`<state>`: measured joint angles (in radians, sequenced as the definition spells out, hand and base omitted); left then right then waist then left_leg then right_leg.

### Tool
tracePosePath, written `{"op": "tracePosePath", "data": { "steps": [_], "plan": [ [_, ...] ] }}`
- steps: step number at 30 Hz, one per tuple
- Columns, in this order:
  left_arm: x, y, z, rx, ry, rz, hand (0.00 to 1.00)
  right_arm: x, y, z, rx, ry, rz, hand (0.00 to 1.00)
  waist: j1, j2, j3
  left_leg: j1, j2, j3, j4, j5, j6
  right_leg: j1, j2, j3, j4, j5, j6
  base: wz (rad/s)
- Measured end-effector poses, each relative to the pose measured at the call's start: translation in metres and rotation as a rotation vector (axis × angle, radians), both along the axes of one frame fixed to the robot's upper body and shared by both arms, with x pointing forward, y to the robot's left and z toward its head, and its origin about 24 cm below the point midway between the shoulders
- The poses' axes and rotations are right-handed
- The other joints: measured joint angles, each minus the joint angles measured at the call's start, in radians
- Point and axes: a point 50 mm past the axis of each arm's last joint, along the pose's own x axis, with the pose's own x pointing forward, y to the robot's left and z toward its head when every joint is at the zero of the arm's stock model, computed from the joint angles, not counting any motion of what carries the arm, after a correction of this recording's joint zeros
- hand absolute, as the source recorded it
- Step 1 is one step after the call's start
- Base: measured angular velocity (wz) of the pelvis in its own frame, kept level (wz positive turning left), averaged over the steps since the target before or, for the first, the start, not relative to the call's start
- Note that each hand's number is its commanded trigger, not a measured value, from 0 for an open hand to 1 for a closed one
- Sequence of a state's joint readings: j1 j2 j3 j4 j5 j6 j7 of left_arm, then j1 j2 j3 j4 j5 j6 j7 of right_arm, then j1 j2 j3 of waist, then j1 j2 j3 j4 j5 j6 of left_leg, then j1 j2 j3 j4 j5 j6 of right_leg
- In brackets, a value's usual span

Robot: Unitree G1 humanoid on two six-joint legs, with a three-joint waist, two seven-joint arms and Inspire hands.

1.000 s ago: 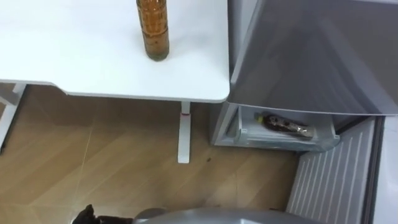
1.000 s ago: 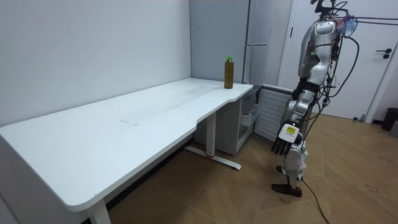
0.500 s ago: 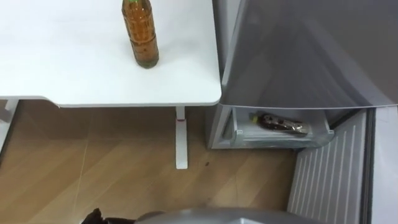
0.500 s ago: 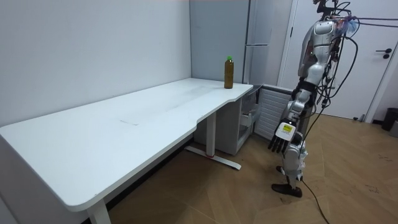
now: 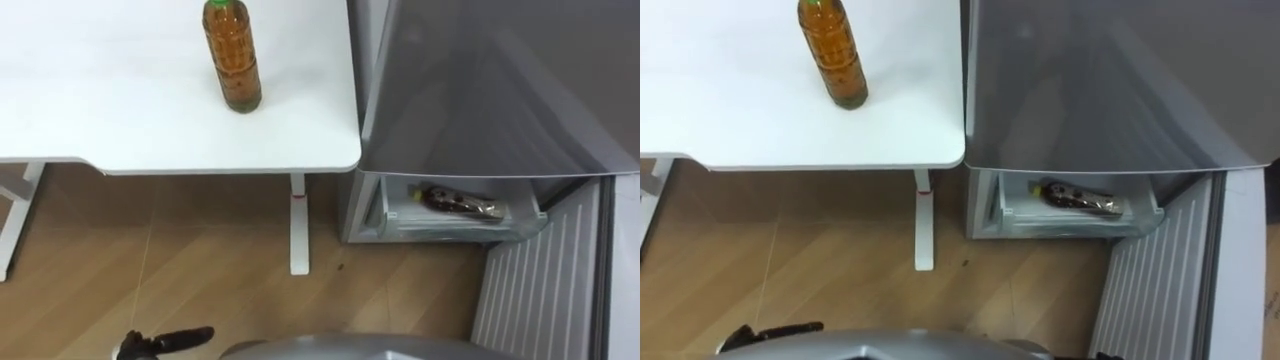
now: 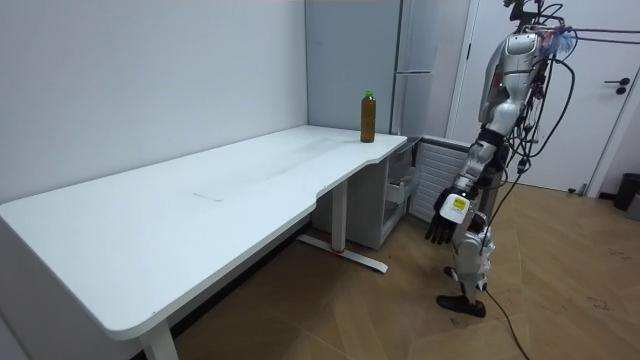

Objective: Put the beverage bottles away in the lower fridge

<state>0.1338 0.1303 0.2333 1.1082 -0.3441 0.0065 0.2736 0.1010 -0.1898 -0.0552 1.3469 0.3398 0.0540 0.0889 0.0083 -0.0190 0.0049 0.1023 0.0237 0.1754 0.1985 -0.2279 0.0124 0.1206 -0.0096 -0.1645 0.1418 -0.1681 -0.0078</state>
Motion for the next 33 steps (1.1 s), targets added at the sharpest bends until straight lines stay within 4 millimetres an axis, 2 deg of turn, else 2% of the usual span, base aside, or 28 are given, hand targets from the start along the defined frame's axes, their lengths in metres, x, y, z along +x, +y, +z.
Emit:
{"op": "tracePosePath", "data": {
  "steps": [7,11,15,21,27,33],
  "plan": [
    [0.013,0.01,0.008,0.027,-0.121,0.224,0.0,0.002,-0.001,0.0,-0.025,-0.005,0.025,0.0,0.004,-0.002,0.0006,0.012,-0.001,0.001,-0.01,-0.001,0.0,-0.001,0.0,0.002,0.01,-0.003,0.0,-0.04],
    [0.021,0.018,0.016,0.084,-0.181,0.279,0.0,0.006,0.001,0.0,-0.041,-0.017,0.03,0.0,0.008,-0.002,-0.0033,0.018,-0.003,0.001,-0.011,-0.001,0.0,0.002,0.0,0.01,0.01,-0.003,0.0,-0.01],
    [0.04,0.031,0.034,0.195,-0.263,0.358,0.0,0.004,0.005,-0.001,-0.041,-0.013,0.024,0.0,0.027,-0.005,-0.0059,0.017,-0.002,0.0,-0.011,-0.001,0.0,-0.001,0.001,0.01,0.011,-0.003,0.0,-0.02],
    [0.059,0.046,0.061,0.364,-0.395,0.448,0.0,0.006,0.006,-0.001,-0.036,-0.041,0.035,0.0,0.023,-0.005,-0.0069,0.019,-0.007,-0.022,-0.01,-0.001,0.001,0.001,0.0,0.008,0.01,-0.003,0.0,0.04],
    [0.086,0.04,0.083,0.414,-0.545,0.352,0.0,0.012,0.008,0.0,-0.014,-0.1,0.054,0.0,0.022,0.0,-0.0061,0.013,-0.008,-0.041,-0.008,-0.001,0.001,0.011,-0.001,-0.004,0.011,-0.003,0.0,0.05],
    [0.11,0.033,0.11,0.5,-0.687,0.163,0.0,0.017,0.01,0.0,0.007,-0.124,0.1,0.0,0.022,-0.003,-0.0045,0.014,-0.008,-0.05,-0.009,-0.001,0.001,0.018,0.0,-0.01,0.011,-0.003,0.0,0.03]
  ]
}}
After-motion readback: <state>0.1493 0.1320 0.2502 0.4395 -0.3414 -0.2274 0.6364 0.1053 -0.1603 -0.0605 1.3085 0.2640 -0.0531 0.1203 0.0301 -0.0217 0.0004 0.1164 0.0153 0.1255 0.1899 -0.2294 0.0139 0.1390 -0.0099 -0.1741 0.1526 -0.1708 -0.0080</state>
